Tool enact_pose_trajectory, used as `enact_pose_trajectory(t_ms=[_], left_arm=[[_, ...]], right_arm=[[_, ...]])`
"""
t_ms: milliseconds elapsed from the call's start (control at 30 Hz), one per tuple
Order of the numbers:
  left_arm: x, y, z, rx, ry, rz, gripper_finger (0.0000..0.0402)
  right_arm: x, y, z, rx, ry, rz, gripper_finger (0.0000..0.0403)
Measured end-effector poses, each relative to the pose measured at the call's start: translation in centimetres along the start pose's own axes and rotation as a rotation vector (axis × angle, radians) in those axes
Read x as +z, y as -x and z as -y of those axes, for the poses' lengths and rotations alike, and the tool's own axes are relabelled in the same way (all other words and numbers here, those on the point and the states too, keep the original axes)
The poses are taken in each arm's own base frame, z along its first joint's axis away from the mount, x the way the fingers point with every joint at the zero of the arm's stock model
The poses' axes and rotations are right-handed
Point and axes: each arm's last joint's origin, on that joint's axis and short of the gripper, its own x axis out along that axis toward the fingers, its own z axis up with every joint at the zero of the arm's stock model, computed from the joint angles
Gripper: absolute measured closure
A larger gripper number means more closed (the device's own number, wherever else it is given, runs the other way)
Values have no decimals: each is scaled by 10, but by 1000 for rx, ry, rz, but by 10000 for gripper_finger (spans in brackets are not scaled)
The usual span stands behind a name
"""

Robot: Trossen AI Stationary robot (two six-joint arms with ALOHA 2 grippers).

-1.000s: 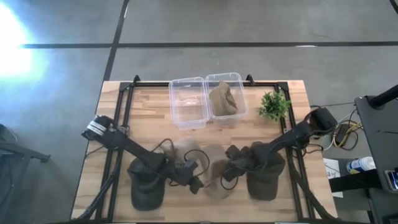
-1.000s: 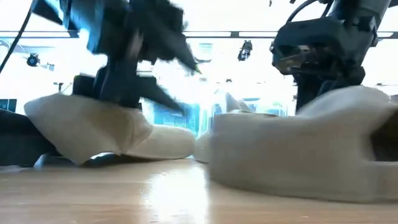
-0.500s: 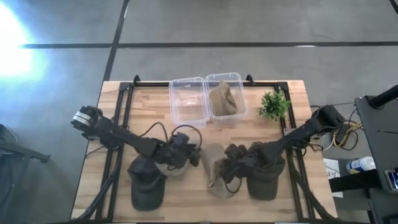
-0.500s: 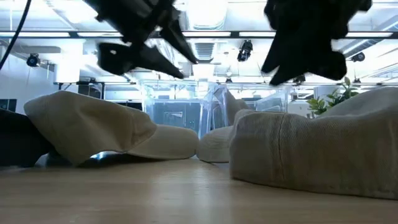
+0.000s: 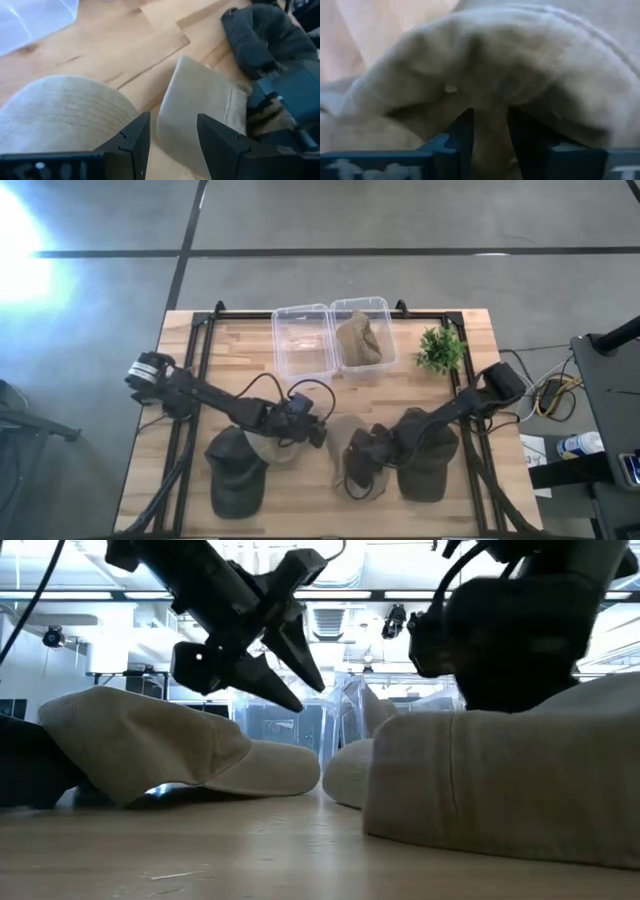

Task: Pick and place caps into container
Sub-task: Put the right brown cap into the right transparent container

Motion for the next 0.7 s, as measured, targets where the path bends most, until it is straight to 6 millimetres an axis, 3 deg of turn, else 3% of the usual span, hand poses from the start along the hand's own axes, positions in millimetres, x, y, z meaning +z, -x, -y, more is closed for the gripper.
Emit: enact_pose_trajectory(t_ms=[200,467,700], left_arm=[[6,-8,-5,14,13,0,246],[6,-18,-9,6,-15,-39,246],[2,-38,-17,-4,21,-134,246]], right_arm=[[-3,-10,0,-3,106,-39,282],[6,-7,-11,17,472,-26,282],[13,-11,-25,21,595,-23,282]])
